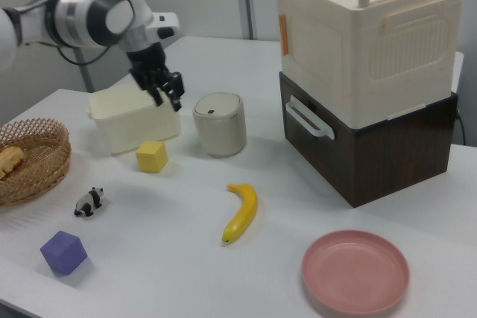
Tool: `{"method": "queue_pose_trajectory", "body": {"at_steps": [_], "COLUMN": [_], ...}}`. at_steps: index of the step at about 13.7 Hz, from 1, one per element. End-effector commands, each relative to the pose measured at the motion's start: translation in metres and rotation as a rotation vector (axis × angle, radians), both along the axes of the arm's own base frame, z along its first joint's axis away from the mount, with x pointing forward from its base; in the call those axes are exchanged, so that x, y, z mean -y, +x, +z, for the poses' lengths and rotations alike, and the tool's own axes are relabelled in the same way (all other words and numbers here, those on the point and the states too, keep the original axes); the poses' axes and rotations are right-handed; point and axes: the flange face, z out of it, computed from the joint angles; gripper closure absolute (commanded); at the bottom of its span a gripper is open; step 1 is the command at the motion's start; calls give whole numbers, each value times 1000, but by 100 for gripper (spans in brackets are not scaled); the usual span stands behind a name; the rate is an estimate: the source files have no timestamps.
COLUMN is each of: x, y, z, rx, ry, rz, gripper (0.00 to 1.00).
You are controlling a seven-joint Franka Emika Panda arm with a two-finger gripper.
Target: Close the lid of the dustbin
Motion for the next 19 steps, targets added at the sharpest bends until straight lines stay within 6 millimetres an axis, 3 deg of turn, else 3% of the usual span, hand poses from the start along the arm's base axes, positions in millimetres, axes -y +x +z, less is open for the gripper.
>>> {"method": "queue_pose_trajectory", "body": {"at_steps": [1, 3, 5, 7, 19], "x": [3, 14, 13, 22, 20], "y": [-48, -64, -76, -76, -70], "z": [18, 29, 40, 46, 35], "rx": [-145, -205, -233, -228, -237], "ry": [7, 3, 1, 4, 2], "rz": [-2, 0, -5, -22, -17], "gripper": [0, 0, 0, 0, 0]}}
